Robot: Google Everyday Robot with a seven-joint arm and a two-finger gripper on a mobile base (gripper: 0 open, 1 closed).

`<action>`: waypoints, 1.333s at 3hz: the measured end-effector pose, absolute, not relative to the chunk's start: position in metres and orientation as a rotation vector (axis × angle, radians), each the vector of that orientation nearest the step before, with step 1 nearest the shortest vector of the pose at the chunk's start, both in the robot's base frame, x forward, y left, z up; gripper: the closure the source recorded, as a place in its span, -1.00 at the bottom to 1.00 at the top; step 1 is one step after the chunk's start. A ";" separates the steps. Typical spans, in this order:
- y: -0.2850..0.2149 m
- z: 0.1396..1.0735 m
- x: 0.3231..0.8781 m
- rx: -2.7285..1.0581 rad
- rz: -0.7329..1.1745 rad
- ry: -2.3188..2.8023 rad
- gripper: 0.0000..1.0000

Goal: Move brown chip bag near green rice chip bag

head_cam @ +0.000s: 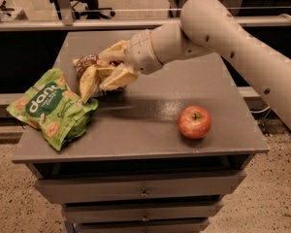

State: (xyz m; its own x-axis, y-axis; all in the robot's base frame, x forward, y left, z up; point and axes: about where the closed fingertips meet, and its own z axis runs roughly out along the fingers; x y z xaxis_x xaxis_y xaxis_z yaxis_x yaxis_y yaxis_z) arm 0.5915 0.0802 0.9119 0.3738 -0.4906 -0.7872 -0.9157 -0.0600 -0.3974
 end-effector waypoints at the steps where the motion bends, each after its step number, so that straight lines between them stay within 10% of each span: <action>1: 0.076 0.914 0.591 -1.704 0.556 1.266 -1.00; 4: -0.004 1.040 0.652 -1.488 0.015 1.340 -1.00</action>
Offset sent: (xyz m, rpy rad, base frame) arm 0.0400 -0.0583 0.0589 -0.0593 -0.1558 -0.2725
